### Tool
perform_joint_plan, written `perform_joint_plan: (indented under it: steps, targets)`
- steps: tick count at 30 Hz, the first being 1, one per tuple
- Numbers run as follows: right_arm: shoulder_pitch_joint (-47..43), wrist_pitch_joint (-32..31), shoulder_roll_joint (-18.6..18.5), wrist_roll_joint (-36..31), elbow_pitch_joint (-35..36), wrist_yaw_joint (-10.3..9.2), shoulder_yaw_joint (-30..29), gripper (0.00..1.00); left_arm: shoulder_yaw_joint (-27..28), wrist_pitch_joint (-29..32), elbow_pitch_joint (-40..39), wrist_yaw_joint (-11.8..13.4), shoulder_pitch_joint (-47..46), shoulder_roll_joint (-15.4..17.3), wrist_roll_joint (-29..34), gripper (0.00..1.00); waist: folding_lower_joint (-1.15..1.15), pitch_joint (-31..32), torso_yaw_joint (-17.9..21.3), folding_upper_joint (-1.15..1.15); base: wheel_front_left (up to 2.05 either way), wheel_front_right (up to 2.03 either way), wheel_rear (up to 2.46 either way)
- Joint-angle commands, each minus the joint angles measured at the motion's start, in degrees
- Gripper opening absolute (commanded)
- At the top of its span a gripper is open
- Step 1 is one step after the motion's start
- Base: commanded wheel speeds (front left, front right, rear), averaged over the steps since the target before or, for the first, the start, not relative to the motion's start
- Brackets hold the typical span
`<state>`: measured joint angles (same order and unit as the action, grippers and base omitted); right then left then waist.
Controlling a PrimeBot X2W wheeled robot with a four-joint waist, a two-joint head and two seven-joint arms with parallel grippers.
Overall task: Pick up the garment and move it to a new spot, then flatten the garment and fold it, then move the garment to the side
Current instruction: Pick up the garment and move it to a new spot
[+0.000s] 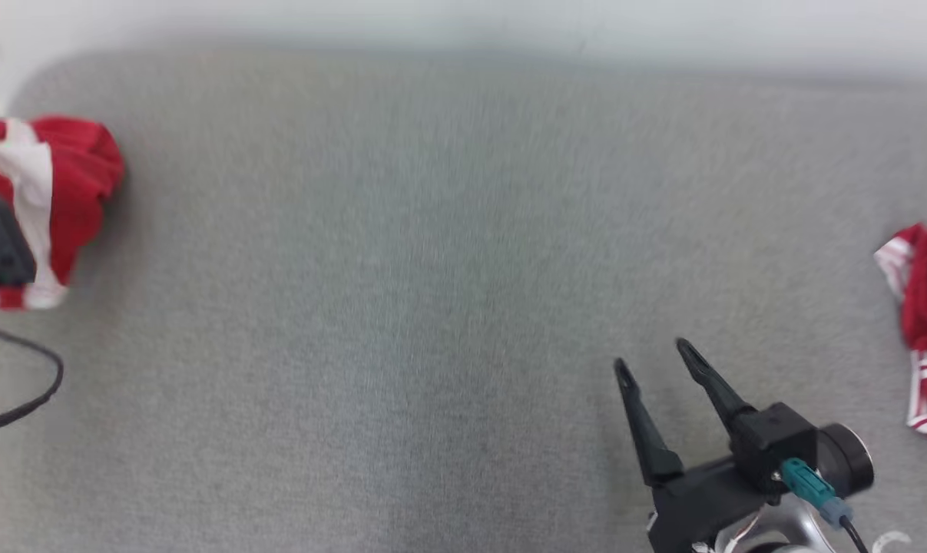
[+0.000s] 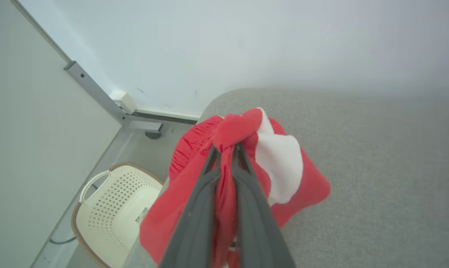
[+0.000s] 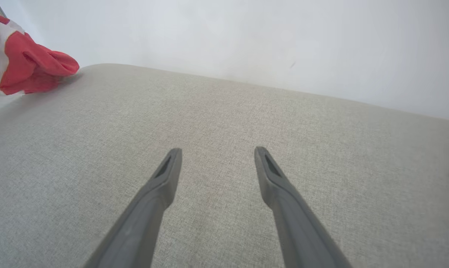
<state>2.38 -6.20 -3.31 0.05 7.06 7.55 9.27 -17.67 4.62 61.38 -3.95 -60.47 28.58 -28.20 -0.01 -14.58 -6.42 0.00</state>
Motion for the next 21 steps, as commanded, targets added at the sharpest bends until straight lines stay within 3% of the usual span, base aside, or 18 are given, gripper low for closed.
perform_joint_plan:
  steps: [1, 5, 10, 21]
  targets:
    - [-0.8, 0.4, 0.2, 0.4, -0.3, -0.11, -0.3, 1.00, -0.2, 0.1, -0.6, 0.0, -0.5, 0.2, 0.4, 0.00, 0.01, 8.3, 1.4, 0.00, 0.00, 0.00, 0.00]
    - [-3.3, 1.3, 0.4, 0.9, -1.8, -0.11, -2.4, 1.00, -1.9, 0.8, -4.6, -0.5, -0.6, -0.7, 1.3, 0.00, 0.01, 13.8, 2.9, 0.00, 0.00, 0.00, 0.00]
    - [-5.6, 2.0, 0.4, 2.0, -1.8, -0.11, -6.1, 1.00, -2.9, 0.8, -12.2, -0.1, -0.4, -4.2, 0.6, 0.00, 0.01, 17.7, 5.4, 0.00, 0.00, 0.00, 0.00]
    - [-6.8, 1.5, 0.4, 2.2, -0.7, -0.11, -7.2, 1.00, -6.0, 2.5, -36.3, 3.1, 9.5, -12.6, -1.8, 0.00, 0.01, 19.1, 15.7, 0.00, 0.00, 0.00, 0.00]
